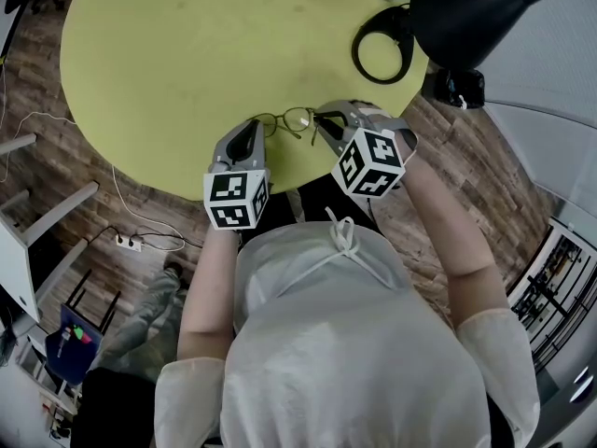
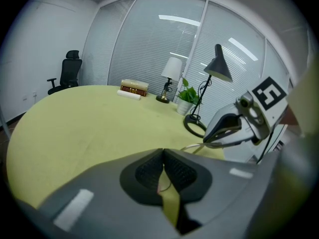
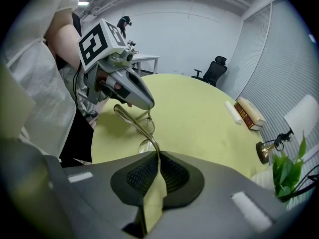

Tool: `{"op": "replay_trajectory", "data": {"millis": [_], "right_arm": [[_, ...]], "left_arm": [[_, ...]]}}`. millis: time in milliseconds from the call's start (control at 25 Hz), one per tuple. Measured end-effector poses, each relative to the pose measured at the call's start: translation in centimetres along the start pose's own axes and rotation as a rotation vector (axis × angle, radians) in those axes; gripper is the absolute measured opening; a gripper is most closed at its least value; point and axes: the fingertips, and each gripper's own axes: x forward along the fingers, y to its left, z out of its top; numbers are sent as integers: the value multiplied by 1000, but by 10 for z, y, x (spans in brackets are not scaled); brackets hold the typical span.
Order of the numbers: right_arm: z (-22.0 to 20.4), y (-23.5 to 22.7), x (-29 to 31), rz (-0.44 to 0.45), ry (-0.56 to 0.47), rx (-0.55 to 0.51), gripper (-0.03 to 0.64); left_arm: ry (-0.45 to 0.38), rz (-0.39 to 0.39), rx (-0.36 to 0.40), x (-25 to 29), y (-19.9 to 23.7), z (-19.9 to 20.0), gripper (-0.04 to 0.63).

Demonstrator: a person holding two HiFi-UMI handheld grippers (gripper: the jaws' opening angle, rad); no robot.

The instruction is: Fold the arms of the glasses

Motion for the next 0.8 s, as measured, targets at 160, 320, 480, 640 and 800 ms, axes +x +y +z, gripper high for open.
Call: {"op": "replay_trajectory", "data": {"millis": [160, 320, 480, 640, 800], "right_arm": [[-1, 2, 0, 7, -7, 11, 14], [-2, 3, 1, 18, -13, 12, 14], [-1, 6, 1, 23, -15, 24, 14], [0, 7, 1, 25, -20, 35, 14], [-1, 8, -1, 29, -23, 40, 14]], "left_arm": [[23, -2, 0, 11, -4, -10, 6], [46, -4, 0, 22, -7, -17, 6], [68, -2, -2, 28, -8, -24, 6], [89, 0, -6, 33, -8, -31, 6], [85, 3, -6, 34, -9, -31, 6]]}}
